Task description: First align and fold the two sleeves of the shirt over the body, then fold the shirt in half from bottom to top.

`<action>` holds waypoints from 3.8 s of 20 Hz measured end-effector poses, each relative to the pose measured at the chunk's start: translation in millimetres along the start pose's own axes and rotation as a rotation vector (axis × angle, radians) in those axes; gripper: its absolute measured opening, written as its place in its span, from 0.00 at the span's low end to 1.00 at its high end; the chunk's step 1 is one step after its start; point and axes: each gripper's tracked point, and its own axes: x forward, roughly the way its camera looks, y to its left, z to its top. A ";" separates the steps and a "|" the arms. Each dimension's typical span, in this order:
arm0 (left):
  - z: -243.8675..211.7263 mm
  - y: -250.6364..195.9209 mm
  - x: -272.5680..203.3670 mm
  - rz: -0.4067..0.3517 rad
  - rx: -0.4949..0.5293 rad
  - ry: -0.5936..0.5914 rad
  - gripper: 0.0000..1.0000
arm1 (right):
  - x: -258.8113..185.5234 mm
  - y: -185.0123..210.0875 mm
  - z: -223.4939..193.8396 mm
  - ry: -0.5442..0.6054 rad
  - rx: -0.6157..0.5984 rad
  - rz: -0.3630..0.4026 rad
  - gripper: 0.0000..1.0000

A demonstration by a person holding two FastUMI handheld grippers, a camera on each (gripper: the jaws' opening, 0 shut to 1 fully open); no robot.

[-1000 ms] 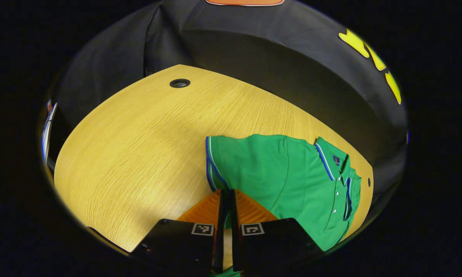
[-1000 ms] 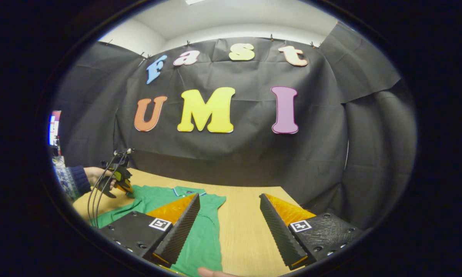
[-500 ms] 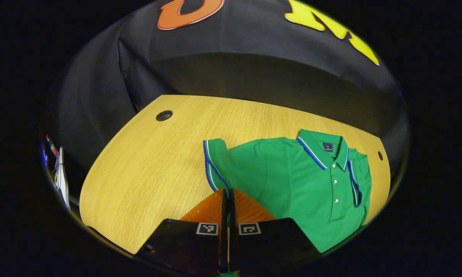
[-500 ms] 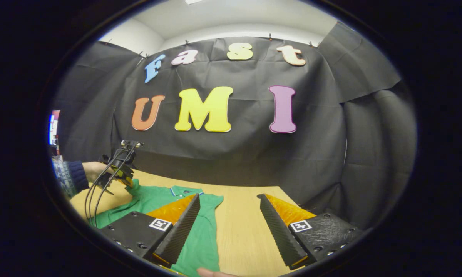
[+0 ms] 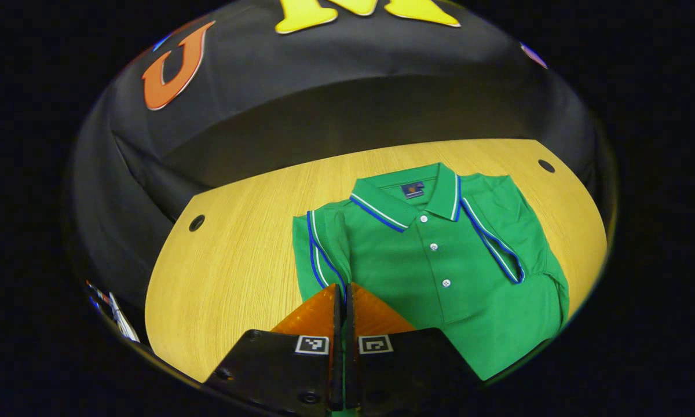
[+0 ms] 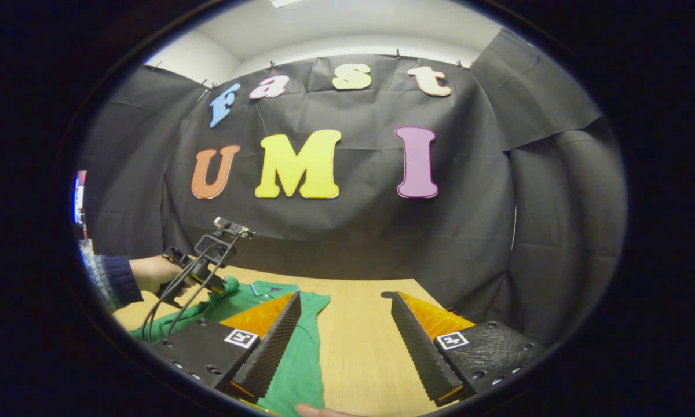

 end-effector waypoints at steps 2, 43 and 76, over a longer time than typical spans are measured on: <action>5.5 -11.1 -9.0 -0.015 -0.038 -0.026 0.36 | -1.3 2.9 0.4 -0.002 -0.007 0.008 0.96; -254.3 47.7 -220.4 -0.091 -0.296 -0.423 0.99 | -97.5 48.3 -192.4 0.317 -0.070 -0.008 0.98; -292.0 58.4 -206.4 -0.070 -0.289 -0.252 0.54 | -105.3 61.0 -227.4 0.479 0.016 0.080 0.80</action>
